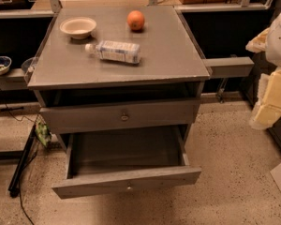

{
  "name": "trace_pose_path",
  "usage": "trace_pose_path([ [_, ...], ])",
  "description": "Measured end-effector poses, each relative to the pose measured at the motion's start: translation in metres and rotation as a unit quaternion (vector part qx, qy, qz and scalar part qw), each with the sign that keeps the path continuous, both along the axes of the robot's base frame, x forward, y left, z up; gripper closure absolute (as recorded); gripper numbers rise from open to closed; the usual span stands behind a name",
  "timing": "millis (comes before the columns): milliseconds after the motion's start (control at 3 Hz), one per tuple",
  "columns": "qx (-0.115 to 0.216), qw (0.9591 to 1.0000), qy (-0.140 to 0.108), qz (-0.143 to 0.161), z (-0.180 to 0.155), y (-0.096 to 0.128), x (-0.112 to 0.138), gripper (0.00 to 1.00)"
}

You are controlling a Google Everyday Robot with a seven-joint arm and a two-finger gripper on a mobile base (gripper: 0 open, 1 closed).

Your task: Close middle drawer

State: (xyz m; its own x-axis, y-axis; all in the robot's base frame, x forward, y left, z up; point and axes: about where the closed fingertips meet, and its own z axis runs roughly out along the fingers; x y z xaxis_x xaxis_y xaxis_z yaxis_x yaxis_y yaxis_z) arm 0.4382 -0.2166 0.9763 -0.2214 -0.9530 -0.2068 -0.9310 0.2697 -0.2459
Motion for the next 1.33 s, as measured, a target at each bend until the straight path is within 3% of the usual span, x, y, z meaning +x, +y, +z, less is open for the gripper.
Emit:
trace_pose_path([
  [333,0.0,1.0,0.0,0.0,0.0,0.0,0.0,0.04],
  [1333,0.0,1.0,0.0,0.0,0.0,0.0,0.0,0.74],
])
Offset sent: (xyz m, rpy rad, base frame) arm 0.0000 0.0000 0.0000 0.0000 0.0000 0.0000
